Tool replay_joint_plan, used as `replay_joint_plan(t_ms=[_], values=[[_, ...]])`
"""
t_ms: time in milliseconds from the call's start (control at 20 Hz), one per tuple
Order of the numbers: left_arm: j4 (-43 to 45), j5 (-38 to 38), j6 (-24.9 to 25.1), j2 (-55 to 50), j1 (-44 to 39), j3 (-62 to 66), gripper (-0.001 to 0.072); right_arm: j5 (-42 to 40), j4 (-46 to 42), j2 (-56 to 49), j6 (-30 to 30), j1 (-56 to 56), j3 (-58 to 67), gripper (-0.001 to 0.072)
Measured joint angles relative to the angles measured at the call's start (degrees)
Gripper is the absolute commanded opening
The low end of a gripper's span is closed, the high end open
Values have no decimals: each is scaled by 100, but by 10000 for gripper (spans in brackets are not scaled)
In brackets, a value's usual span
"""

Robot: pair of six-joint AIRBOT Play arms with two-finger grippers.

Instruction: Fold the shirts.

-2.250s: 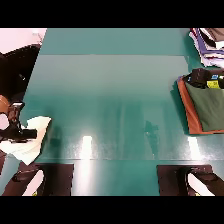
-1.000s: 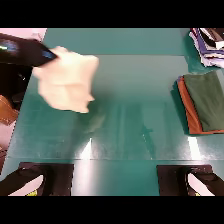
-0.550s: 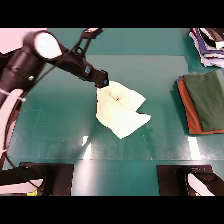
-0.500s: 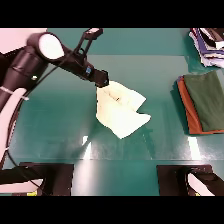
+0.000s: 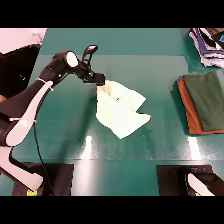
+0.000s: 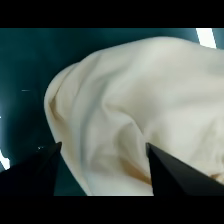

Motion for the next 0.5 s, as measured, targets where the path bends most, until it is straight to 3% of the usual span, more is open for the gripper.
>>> replay_joint_plan(t_ms=[100,150,200,350,500], values=[[-175,210,55,-208,33,2,600,68,0,0,0,-2,-7,19],[-249,326,70,-267,44,2,359,98,0,0,0,0,-31,18],[-302,448,87,-319,61,2,31,129,0,0,2,0,-85,19],[-378,511,114,-391,170,68,26,208,9,0,111,0,-415,19],[-168,79,90,-267,470,173,26,282,11,0,186,0,-1045,18]])
